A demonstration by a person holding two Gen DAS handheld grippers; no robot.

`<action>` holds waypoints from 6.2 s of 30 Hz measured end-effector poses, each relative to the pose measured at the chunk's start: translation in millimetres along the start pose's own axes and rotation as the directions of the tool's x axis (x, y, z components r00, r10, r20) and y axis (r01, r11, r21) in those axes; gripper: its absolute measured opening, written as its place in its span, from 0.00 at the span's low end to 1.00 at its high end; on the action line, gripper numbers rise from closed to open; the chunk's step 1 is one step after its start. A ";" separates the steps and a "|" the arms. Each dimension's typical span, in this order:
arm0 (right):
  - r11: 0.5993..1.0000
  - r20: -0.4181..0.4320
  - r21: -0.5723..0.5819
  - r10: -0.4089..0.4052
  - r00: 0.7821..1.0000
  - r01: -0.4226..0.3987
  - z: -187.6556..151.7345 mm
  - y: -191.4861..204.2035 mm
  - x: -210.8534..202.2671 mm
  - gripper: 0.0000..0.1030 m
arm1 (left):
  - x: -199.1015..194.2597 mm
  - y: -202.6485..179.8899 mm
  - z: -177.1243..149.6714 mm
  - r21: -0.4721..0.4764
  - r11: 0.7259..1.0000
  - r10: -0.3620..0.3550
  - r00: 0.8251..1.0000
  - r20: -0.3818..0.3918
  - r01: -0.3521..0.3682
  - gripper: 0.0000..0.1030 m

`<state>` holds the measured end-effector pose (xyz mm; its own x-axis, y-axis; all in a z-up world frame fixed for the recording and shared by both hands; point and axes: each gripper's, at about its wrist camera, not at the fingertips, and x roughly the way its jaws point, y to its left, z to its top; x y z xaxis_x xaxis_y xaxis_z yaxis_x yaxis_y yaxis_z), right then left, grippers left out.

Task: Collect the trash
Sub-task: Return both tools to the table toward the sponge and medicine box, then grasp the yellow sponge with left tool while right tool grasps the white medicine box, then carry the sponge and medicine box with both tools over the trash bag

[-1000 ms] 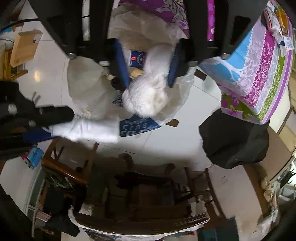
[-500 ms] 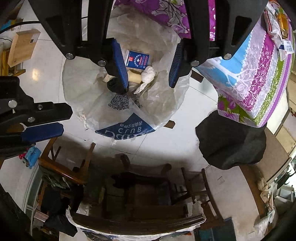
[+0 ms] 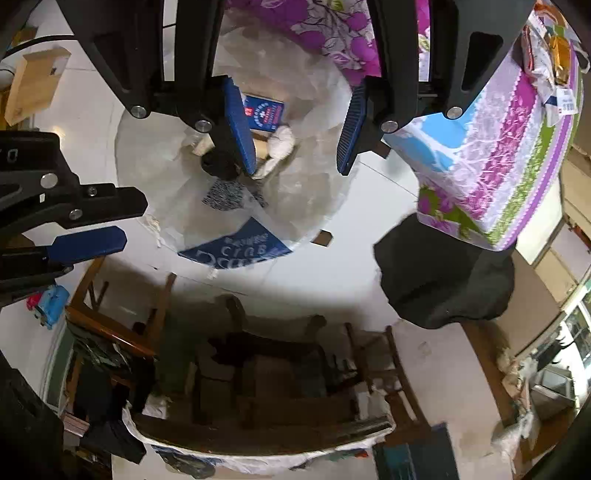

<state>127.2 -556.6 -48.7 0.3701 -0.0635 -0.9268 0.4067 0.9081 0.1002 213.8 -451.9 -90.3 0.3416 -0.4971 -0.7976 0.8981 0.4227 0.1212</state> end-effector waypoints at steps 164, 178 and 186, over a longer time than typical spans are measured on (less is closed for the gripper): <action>0.988 0.416 -0.155 0.082 0.906 -0.018 -11.7 63.6 -72.1 0.39 | -115.1 83.3 -41.5 -0.202 0.915 0.382 0.910 0.158 -0.349 0.33; 0.994 0.342 -0.095 -0.020 0.939 0.056 -12.7 19.8 -69.3 0.39 | -57.4 33.8 10.5 -0.044 0.984 0.175 0.976 0.128 -0.171 0.32; 0.997 0.238 -0.041 -0.054 0.970 0.066 -11.5 -10.3 -60.4 0.39 | -15.4 16.4 24.5 0.016 1.000 -0.019 0.999 0.029 0.019 0.33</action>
<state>91.1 -557.3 2.1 0.5357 -0.2094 -0.8180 0.3953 0.9182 0.0238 230.1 -455.9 -61.6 0.3321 -0.5268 -0.7824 0.9086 0.4013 0.1155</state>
